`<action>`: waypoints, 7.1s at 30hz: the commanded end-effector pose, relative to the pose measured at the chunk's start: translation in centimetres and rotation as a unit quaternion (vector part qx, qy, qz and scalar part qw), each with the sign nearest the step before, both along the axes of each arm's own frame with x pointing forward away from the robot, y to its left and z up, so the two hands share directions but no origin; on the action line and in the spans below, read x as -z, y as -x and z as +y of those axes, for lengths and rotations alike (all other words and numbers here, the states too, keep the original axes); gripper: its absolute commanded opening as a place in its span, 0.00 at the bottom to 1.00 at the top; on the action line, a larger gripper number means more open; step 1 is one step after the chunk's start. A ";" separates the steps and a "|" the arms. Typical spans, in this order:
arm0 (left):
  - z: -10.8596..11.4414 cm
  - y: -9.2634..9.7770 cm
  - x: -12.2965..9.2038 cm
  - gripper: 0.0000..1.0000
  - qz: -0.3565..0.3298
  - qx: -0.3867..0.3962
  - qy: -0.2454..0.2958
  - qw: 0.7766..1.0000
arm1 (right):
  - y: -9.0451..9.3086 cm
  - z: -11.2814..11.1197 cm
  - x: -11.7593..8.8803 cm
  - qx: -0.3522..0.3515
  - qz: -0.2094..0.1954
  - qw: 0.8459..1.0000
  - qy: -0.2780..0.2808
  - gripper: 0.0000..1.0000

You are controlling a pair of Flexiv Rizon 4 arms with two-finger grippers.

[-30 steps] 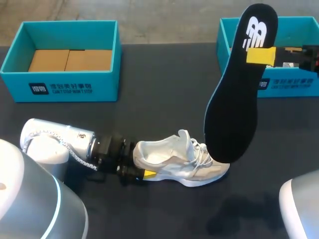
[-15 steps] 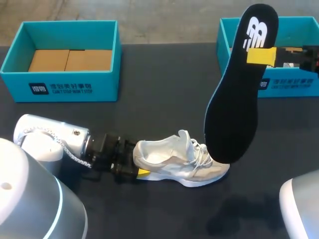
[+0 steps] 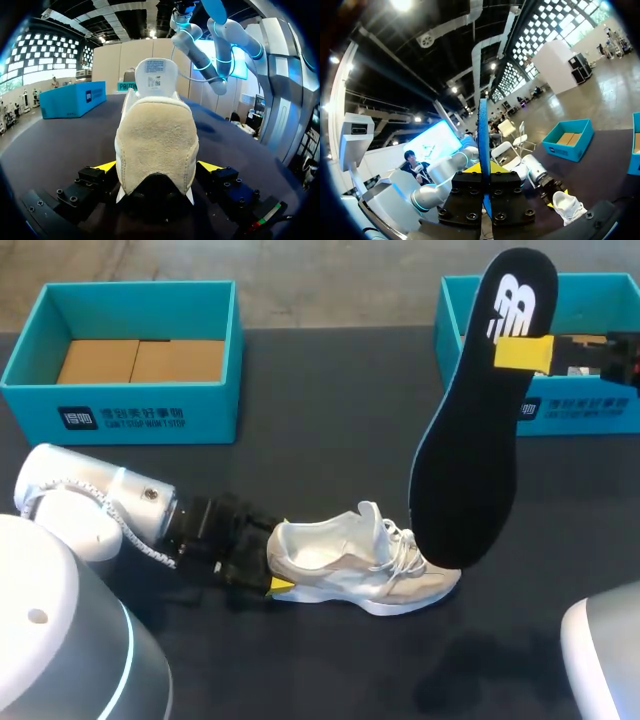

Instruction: Take the shoe out of the shoebox, open the shoe tongue, remove and reinsert the insole, then place the shoe into the shoebox

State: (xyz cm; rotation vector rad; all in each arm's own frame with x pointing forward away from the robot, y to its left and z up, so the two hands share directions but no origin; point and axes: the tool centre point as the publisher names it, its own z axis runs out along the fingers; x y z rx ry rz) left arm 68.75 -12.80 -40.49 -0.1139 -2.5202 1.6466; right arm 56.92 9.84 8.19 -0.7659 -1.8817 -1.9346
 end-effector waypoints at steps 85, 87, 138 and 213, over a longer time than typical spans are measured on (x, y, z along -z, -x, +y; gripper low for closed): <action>-1.3 -2.5 -7.1 1.00 -0.072 -0.012 -0.501 0.862 | 0.0 0.5 -0.2 0.001 0.001 1.000 0.000 0.00; -2.0 -2.9 -7.0 1.00 -0.072 -0.010 -0.502 0.862 | 0.0 0.5 -0.2 0.001 0.001 1.000 0.000 0.00; -6.6 -4.4 -3.3 0.00 -0.062 0.005 -0.503 0.862 | 0.0 0.5 -0.2 0.001 0.001 1.000 0.000 0.00; -4.1 4.5 -8.2 0.00 -0.471 0.619 -0.301 0.552 | 0.0 0.5 -0.2 0.001 0.001 1.000 0.000 0.00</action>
